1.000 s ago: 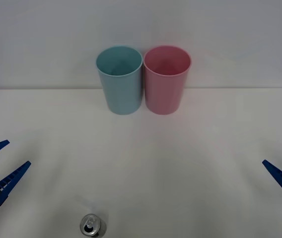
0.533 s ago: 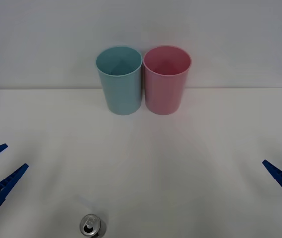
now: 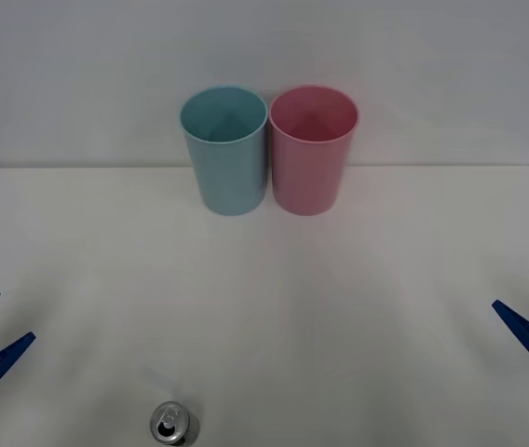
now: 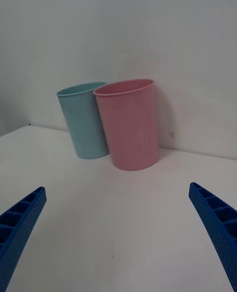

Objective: Grasp the object on the table and drop it into the matching bin: aluminum can to the light blue bin, PET bottle to the pink bin.

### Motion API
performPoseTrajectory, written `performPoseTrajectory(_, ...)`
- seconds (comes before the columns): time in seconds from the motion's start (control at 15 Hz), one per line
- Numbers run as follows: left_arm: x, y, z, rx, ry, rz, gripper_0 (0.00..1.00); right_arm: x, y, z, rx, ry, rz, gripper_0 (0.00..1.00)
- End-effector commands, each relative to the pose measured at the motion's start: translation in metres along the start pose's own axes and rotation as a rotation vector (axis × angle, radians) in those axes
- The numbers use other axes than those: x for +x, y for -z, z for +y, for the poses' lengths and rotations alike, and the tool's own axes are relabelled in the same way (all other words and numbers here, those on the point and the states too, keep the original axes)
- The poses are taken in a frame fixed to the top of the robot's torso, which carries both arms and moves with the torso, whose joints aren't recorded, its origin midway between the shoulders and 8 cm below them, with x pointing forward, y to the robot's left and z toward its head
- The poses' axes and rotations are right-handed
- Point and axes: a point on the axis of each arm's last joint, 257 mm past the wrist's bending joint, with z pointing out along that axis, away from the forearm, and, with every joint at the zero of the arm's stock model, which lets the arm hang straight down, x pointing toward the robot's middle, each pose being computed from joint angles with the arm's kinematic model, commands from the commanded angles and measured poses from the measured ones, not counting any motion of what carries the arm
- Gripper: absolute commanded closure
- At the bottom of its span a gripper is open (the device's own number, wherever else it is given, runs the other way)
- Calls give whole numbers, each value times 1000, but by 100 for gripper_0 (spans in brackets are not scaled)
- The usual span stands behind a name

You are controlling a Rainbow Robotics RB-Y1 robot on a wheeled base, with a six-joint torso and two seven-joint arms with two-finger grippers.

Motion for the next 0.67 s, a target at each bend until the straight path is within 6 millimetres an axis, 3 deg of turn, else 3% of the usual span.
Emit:
performPoseTrajectory(0.07,14,12,1,37,-28,39,0,0,0,0,0,0,0,0)
performPoseTrajectory(0.4,35,24,-5,97,-61,79,0,0,0,0,0,0,0,0)
performPoseTrajectory(0.67,58,28,-25,132,-92,103,0,0,0,0,0,0,0,0)
